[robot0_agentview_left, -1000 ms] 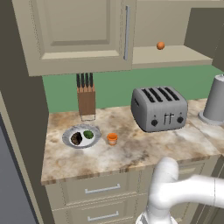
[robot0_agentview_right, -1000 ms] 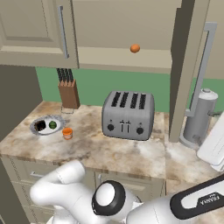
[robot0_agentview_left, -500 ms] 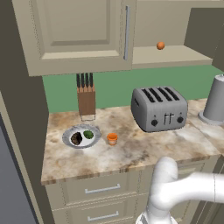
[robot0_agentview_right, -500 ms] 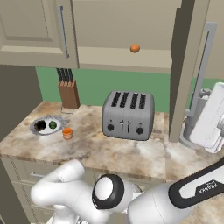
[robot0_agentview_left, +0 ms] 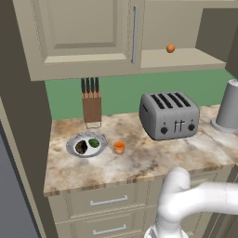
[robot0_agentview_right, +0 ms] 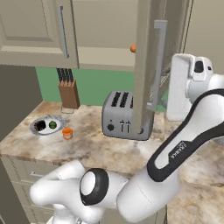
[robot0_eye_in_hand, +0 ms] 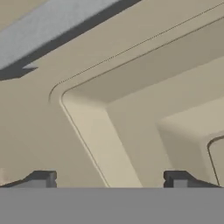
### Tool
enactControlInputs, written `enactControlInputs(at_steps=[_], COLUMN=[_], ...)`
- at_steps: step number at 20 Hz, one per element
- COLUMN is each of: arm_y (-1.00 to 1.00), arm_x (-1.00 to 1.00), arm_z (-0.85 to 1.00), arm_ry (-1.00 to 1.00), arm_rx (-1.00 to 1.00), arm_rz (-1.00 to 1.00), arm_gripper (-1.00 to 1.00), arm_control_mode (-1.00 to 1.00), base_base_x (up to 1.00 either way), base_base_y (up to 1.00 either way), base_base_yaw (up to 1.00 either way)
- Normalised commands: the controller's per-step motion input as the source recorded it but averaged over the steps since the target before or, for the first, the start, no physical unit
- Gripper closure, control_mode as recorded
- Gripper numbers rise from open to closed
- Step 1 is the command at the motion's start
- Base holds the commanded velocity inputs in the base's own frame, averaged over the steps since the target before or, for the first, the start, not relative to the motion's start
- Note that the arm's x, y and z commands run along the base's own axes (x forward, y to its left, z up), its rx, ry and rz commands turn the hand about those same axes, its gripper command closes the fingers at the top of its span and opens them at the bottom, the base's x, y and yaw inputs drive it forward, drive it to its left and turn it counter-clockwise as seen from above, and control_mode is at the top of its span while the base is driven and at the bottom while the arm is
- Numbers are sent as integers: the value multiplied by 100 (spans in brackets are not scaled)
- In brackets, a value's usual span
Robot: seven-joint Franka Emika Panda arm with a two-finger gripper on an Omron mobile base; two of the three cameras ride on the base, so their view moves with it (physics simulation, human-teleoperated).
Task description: Pick the avocado and bread from the counter and place them on the plate. Then pick the jam from the cabinet and place it next to the plate. Lastly close the cabinet door.
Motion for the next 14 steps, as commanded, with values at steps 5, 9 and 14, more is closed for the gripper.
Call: enactControlInputs(at_steps=[5, 9, 14], arm_y=[100, 100, 98], arm_x=[48, 100, 100], arm_z=[21, 0, -1], arm_ry=[-1, 0, 4], arm_rx=[-36, -42, -38], arm_rz=[-11, -25, -30], arm_gripper=[-100, -100, -100], arm_control_mode=[-100, -100, -100], base_base_x=[0, 0, 0], base_base_y=[0, 0, 0], base_base_yaw=[0, 0, 0])
